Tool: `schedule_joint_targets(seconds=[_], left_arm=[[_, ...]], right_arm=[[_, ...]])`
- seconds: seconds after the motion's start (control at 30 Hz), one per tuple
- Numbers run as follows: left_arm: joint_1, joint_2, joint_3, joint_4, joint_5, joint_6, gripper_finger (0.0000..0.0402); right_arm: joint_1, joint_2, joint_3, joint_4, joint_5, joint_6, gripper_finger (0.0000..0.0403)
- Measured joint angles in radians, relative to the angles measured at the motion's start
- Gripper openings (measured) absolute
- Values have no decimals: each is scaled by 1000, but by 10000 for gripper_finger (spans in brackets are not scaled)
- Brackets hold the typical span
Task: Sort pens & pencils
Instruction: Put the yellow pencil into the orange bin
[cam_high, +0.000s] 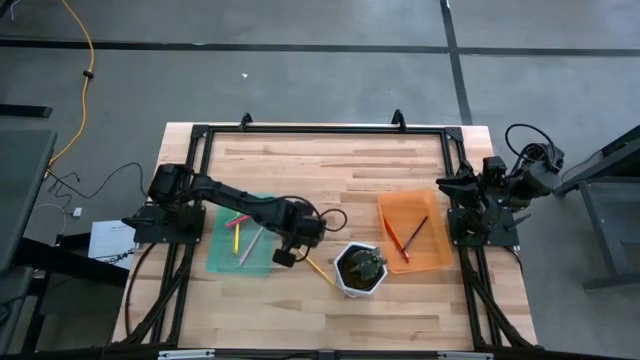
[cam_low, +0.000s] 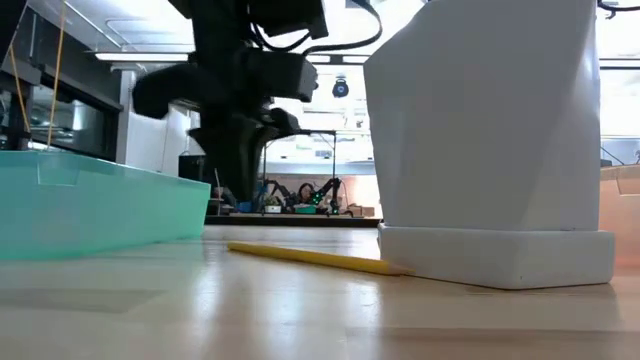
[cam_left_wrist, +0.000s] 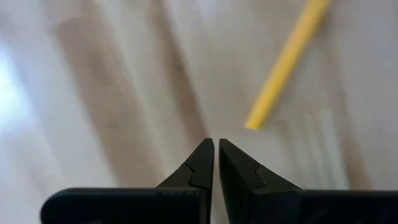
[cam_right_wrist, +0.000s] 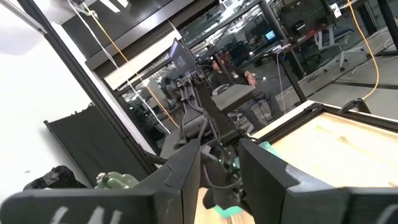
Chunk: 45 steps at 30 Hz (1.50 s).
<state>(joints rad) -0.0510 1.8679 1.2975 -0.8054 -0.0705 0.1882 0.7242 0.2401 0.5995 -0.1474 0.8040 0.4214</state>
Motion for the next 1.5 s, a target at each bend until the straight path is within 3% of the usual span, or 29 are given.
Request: schedule_joint_targets(seconds=[0.4, 1.0, 1.1, 1.37, 1.5], left_arm=[[-29, -12, -1, 2, 186, 68, 15], [-41, -42, -1, -85, 235, 13, 20], [-41, -42, -1, -87, 258, -10, 47], [-43, -42, -1, -86, 312, -66, 165], [-44, -42, -1, -85, 309, -105, 194]], right_arm=[[0, 0, 0, -2, 3, -2, 103], [0, 0, 0, -10, 2, -3, 103], [0, 0, 0, -11, 2, -3, 103], [0, 0, 0, -13, -19, -10, 103], [0, 0, 0, -14, -25, -15, 103]])
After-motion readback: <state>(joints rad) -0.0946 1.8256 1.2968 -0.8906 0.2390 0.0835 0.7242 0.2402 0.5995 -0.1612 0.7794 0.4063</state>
